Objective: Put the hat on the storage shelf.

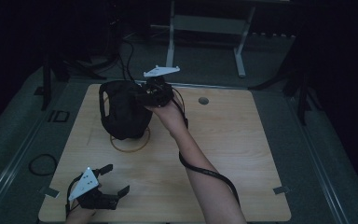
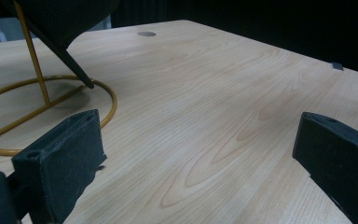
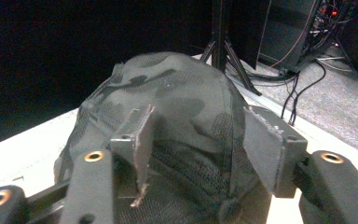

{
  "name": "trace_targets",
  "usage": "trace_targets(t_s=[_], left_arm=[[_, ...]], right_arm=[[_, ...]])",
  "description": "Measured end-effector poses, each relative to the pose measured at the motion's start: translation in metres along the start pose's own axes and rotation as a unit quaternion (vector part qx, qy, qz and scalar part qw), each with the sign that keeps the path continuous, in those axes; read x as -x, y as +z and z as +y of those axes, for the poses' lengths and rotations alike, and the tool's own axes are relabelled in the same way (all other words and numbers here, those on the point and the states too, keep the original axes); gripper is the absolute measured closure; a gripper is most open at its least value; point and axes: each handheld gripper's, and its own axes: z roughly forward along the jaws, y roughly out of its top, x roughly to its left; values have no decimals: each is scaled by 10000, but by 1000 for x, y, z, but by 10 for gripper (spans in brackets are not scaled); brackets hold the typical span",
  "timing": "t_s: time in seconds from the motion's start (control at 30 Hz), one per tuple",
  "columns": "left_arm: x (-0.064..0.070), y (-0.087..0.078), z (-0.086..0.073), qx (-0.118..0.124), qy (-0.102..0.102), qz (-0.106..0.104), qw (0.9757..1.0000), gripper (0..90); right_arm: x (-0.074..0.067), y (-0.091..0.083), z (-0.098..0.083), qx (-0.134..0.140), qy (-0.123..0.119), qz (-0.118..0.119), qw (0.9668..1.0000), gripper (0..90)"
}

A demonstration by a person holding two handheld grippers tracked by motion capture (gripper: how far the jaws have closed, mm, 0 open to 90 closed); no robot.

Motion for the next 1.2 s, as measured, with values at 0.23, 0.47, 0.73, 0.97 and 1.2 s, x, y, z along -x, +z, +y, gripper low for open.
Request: trace_targets(t_s=[0.23,0.47,0.73,0.97,1.2], left_arm=[[1,1,1,-3,35,26,10000,22],[2,2,0,-5,40,58,10000,22],[4,4,0,-24,40,73,10000,22],[4,5,-1,-63,51,65,9999,22],[4,6,-3,-119,85,87,9999,22]], right_arm=[[1,-12,-9,18,-150,64,9999,305],[3,-26,-23,72,-226,293,9993,144],[7,-42,-47,204,-441,236,9985,139],[14,-54,-72,147,-483,147,9986,139],[18,-62,-98,26,-536,112,9985,139]])
